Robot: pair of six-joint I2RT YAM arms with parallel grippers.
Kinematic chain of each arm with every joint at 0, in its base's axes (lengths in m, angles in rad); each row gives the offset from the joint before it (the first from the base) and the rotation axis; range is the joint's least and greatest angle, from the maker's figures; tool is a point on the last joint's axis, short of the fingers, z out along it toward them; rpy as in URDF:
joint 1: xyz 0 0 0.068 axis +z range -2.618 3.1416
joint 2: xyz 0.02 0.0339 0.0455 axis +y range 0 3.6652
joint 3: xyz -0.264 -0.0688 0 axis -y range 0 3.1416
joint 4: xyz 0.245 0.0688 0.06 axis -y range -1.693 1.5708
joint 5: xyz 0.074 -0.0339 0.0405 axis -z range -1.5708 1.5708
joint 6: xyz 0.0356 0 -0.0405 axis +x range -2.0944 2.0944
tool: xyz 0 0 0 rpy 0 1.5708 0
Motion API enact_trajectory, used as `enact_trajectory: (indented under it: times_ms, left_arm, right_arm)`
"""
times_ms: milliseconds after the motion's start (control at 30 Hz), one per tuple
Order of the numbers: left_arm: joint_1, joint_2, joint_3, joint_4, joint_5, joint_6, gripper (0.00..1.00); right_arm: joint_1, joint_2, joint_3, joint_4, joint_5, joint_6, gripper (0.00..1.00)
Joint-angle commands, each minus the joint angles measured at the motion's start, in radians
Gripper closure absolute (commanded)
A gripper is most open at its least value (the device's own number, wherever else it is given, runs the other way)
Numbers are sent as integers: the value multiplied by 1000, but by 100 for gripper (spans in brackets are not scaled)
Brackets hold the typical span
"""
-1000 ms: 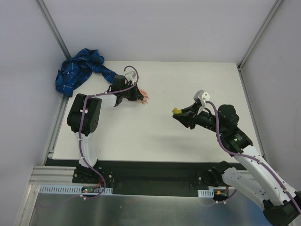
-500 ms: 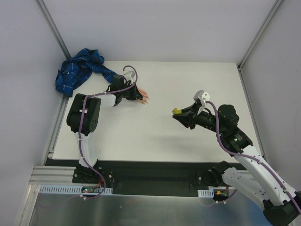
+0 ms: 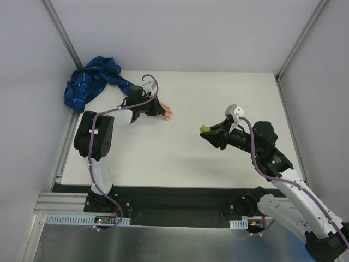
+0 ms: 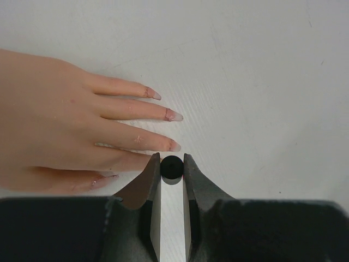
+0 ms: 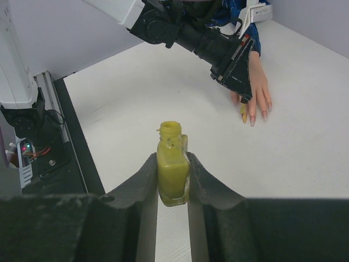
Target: Paint the nails
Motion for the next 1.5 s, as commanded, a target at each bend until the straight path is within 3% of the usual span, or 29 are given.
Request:
enact_trajectory:
  times_ms: [0,600,1467]
  left_arm:
    - [-9,-94,5,-27,-2,22,100]
    - [-18,38,119,-74,11,19,100]
    - [-19,92,131,-52,5,-1,100]
  right_arm:
    - [-5,-10,5,75,-26,10,100]
    - [-5,-9,7,72,-23,7,100]
    - [-6,-13,10,66,-26,6,100]
